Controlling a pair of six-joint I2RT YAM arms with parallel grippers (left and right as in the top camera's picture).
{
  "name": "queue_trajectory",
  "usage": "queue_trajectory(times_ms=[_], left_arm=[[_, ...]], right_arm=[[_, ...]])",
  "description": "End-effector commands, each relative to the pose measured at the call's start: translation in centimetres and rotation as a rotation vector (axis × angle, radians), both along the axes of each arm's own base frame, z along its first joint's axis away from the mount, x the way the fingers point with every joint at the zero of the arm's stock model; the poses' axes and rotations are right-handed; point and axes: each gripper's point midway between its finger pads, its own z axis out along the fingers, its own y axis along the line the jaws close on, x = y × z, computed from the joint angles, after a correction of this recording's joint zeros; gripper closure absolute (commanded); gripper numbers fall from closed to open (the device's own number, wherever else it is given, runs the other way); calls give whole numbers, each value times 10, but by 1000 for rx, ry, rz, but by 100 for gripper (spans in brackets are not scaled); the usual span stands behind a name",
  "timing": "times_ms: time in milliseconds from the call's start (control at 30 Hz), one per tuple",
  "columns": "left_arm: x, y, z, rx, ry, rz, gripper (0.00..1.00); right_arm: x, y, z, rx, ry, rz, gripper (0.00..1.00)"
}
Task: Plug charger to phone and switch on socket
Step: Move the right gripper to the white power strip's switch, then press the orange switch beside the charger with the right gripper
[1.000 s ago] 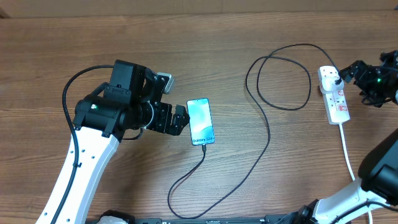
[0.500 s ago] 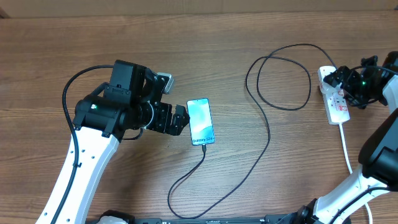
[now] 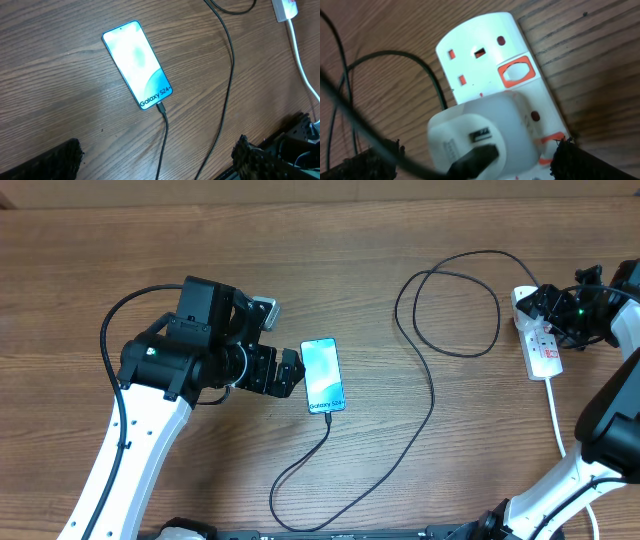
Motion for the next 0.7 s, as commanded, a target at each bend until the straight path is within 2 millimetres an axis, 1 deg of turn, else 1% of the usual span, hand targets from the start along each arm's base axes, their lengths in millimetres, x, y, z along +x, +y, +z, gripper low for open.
queue_trajectory(times_ms=[0,100,233,667], left_arm=[[-2,-5,11,-18,-38,-33,0],[-2,-5,11,-18,-38,-33,0],[-2,-5,11,-18,-38,-33,1],[-2,-5,11,-18,-38,-33,0]], right_arm=[[-1,4,-16,20,20,13,0],[0,5,-16,19,18,18,0],[3,11,-12,42,-11,53,0],[4,13,-11,55,-20,57,0]])
